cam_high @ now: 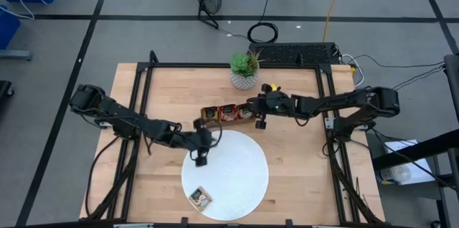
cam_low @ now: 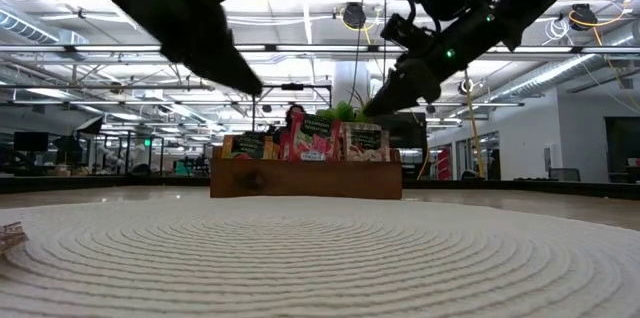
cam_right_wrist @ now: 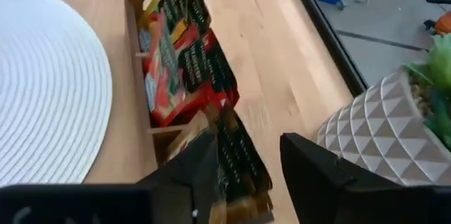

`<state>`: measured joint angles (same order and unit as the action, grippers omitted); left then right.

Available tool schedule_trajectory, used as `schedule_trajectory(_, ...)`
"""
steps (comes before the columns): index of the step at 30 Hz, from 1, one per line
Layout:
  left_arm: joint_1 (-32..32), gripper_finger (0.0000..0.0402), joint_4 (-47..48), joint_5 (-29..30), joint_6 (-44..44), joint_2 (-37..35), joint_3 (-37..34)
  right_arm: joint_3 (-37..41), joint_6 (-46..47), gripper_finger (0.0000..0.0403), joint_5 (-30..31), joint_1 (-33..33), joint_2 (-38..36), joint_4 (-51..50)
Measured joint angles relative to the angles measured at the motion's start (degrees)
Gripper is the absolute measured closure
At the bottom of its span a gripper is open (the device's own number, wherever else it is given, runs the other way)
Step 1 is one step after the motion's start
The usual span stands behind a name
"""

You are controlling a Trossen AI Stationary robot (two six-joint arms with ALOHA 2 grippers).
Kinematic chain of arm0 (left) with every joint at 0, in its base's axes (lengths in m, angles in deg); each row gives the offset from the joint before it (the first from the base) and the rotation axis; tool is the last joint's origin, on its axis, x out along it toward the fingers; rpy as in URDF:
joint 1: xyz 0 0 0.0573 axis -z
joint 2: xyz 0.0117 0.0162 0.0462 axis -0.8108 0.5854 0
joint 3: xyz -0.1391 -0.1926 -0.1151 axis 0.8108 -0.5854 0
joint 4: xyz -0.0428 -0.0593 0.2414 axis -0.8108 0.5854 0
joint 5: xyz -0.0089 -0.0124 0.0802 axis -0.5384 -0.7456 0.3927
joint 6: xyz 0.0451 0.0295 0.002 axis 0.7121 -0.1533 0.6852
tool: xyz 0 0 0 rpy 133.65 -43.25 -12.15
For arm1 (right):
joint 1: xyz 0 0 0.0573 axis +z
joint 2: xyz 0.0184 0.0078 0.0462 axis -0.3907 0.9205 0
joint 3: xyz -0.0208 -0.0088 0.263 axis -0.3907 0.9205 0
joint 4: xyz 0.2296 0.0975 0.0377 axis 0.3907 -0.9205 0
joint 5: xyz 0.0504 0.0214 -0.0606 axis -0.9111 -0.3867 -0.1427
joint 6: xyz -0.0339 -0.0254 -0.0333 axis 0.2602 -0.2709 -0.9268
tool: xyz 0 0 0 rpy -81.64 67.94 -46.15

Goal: Pick & Place Tea
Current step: Put the vanilla tea bag into the wooden organizer

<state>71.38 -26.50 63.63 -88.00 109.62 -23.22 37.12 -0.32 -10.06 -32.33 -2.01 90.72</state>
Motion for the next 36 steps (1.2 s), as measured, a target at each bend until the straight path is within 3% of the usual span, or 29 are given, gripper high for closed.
schedule_trajectory(4, 0.0, 0.0311, 1.4, -19.3, -6.3, 0.0, 0.0, 0.0, 0.0, 0.0254, 0.1, 0.8, -2.2, -1.3)
schedule_trajectory(6, 0.8, 0.0311, 3.0, -24.9, -9.3, 0.1, 0.0, 0.0, -0.3, 0.0253, 0.2, 1.3, -3.3, -1.5)
schedule_trajectory(12, 9.0, 0.0311, 7.3, -19.6, -21.1, 5.9, 2.1, 0.1, -2.7, 0.0253, 0.1, 2.0, -5.4, -1.8)
schedule_trajectory(16, 13.8, 0.0311, 15.4, -19.4, -26.8, 14.0, 13.0, 0.0, -4.8, 0.0252, 0.2, 2.0, -6.1, -1.4)
schedule_trajectory(23, 17.1, 0.0311, 56.0, -18.7, -30.2, 31.4, 46.3, 0.0, -6.5, 0.0252, 0.2, 1.1, -6.1, -0.6)
schedule_trajectory(27, 17.6, 0.0311, 75.6, -19.6, -38.9, 39.5, 59.6, 0.0, -4.5, 0.0252, 1.3, 0.4, -6.1, -0.6)
schedule_trajectory(31, 17.7, 0.0311, 77.4, -25.8, -49.3, 43.3, 62.7, 0.0, -5.1, 0.0249, 11.4, 0.3, -6.2, -1.7)
schedule_trajectory(34, 18.4, 0.0304, 70.9, -29.9, -54.0, 45.2, 62.4, 0.1, -6.4, 0.0243, 17.7, 0.4, -6.8, -3.2)
schedule_trajectory(36, 19.2, 0.0289, 65.4, -30.8, -57.3, 45.6, 62.3, 0.1, -6.4, 0.0237, 17.9, 0.4, -7.4, -3.4)
